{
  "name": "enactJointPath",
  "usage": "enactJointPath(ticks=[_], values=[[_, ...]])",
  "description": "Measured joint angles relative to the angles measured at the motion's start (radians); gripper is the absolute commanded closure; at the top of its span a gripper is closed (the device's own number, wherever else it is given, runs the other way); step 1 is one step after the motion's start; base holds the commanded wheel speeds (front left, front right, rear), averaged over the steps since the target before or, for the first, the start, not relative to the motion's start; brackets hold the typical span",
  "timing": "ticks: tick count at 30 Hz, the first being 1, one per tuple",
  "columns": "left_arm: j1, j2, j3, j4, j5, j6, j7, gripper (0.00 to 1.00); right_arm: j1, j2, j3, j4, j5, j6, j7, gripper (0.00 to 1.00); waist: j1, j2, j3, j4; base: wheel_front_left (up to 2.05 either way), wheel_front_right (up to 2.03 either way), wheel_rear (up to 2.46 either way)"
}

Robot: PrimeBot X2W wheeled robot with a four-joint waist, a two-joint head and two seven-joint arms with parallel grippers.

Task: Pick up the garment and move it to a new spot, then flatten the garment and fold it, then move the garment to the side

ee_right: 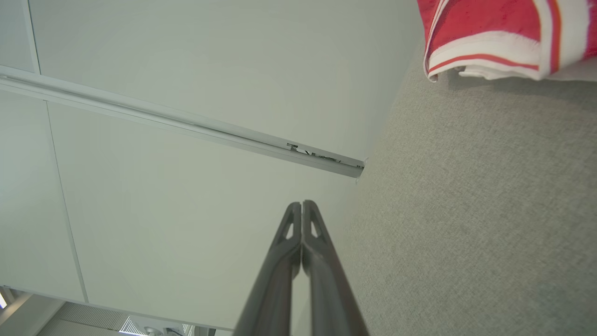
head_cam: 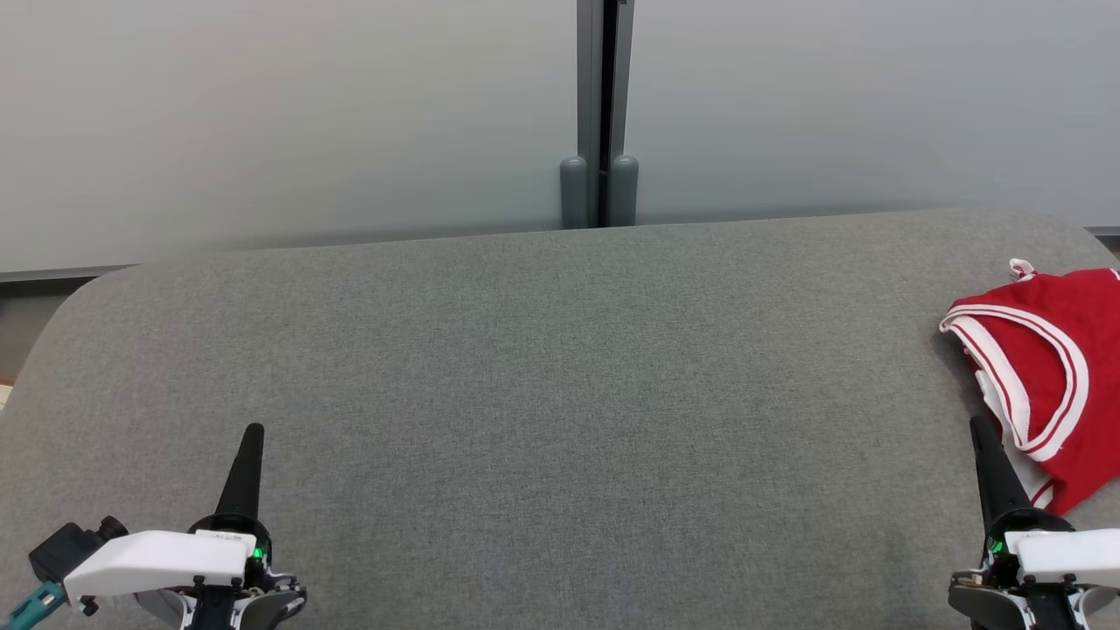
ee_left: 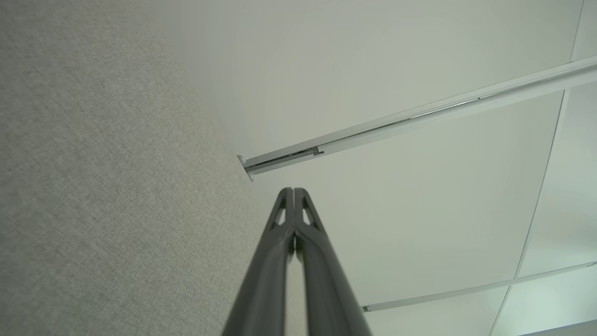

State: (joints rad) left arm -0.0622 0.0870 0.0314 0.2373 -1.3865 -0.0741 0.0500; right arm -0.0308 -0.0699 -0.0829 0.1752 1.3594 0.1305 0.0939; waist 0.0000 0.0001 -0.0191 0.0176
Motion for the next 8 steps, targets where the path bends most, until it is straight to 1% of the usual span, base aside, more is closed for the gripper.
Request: enactJointPath(ticks=[8], values=[[-0.008, -0.008, 0.019, 0.002, -0.056, -0.013, 0.013, 1.0, -0.018, 0.003, -0.004, 0.015, 0.063, 0.0, 0.002, 1.0, 0.0, 0.0, 0.005, -0.004, 0.0, 0.0, 0.0]])
